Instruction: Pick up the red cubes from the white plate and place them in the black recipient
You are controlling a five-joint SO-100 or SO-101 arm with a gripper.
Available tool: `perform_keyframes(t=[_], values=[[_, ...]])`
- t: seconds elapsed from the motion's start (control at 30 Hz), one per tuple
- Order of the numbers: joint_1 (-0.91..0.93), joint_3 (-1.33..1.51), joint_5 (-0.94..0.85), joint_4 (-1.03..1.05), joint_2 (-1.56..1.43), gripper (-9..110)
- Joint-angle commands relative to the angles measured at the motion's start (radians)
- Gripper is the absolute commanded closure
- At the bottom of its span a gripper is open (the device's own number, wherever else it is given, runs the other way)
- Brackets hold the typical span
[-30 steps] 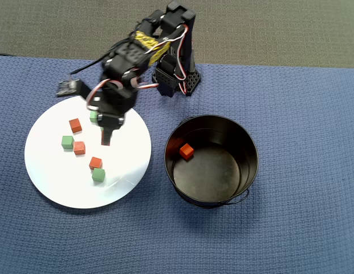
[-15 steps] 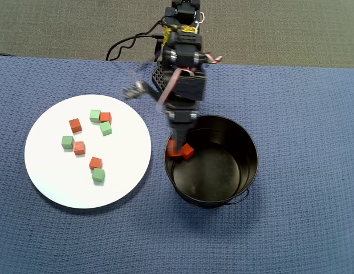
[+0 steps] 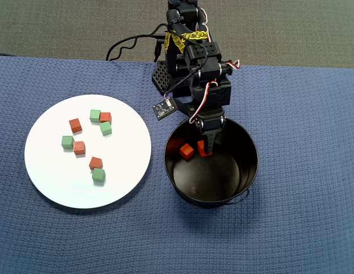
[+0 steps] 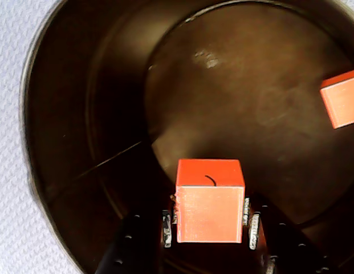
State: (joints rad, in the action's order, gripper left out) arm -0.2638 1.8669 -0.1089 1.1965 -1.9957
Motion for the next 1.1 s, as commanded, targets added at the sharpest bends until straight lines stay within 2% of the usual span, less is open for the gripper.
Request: perform_keyframes(t=[0.0,0.1,0.17,0.3,0.47,0.67,0.87,1.07], values=[[-0.025,-0.005,-0.006,-0.035,-0.051,101],[-0.008,-0.034,-0.029,-0.009,-0.044,74],[0.054,-0.101,-0.054,0.04,-0.044,71],[0.264,-0.229,-0.184,0.089,-0.038,76],[0.548,-0.267,-0.425,0.112,0.025,77],[0.847,-0.181,-0.451,-0.094,0.183,79],[0.943,-0.158,-0.43,-0.19,0.324,80],[1.009,-0.281,-0.367,-0.173,0.477,82]])
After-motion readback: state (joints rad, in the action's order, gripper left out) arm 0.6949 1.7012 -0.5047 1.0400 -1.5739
